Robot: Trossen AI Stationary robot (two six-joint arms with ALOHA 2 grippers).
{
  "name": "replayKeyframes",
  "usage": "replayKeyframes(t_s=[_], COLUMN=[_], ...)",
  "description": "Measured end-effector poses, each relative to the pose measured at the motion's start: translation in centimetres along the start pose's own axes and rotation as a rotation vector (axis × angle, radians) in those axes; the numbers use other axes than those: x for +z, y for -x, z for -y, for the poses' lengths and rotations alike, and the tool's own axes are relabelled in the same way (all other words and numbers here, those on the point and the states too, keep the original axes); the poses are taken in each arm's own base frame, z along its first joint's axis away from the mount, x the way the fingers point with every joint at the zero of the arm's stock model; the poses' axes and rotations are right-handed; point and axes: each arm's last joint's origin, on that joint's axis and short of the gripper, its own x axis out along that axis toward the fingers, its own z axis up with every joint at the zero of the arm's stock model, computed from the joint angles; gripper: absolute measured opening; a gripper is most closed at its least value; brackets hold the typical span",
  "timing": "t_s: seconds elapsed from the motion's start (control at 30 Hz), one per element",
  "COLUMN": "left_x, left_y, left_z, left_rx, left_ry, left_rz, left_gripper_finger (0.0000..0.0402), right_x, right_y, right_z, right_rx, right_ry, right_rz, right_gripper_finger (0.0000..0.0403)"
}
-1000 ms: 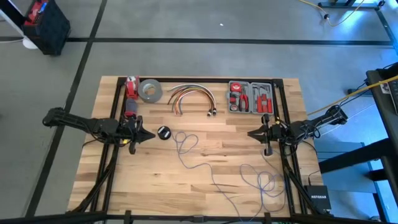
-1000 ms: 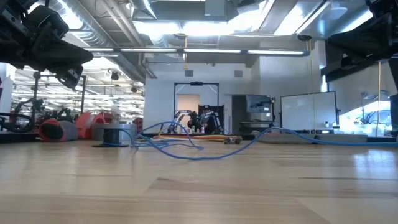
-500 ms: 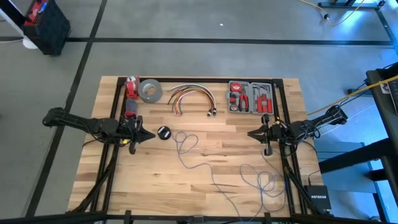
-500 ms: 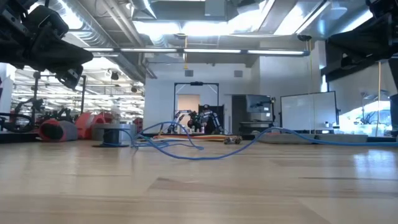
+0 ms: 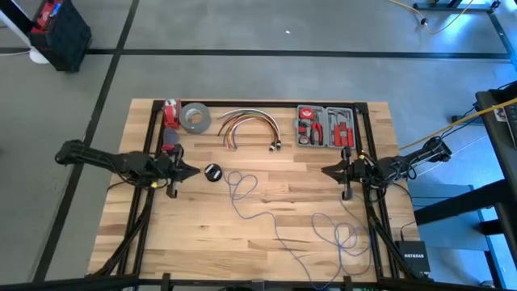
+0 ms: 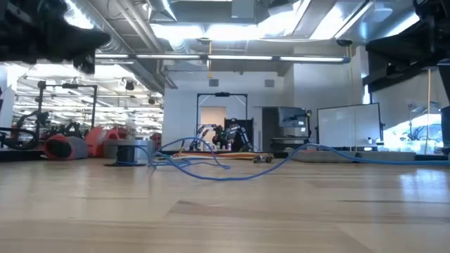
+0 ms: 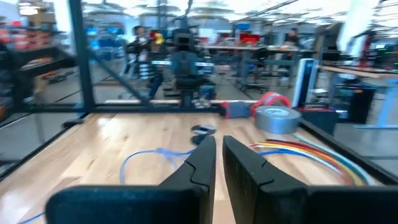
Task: Coil cords
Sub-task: Coil the blue wire on the black spool
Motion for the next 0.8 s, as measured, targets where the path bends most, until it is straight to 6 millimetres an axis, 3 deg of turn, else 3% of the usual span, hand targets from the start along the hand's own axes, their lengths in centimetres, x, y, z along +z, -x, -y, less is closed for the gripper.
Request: replayKeyframes(t_s=[0.27,0.47,0.63,0.8], left_x=[3.2,4.0,4.5,4.1], left_y=[0.5,0.2,-0.6,-1.9], left_z=[-0.4,-1.4,-2.4,-3.3], left_rx=[0.105,0.336,0.423,0.455], left_ry=[-0.188,-0.37,-0.367,-0.259], left_rz=[0.318,0.259,0.195,0.034], left_gripper_finger=[0.0004,0.0004,0.0004,0.0004], right_x=[1.4,3.1,4.8,6.0], right_y=[-0.2,-1.9,-5.7,-11.6], right_z=[0.4,1.6,2.6,4.1], right_rx=[-0.104,-0.262,-0.275,-0.266], right_ry=[0.023,0.156,0.232,0.263], right_rz=[0.119,0.098,-0.046,-0.193], right_gripper_finger=[0.0035,0.0035,0.0035,0.0052])
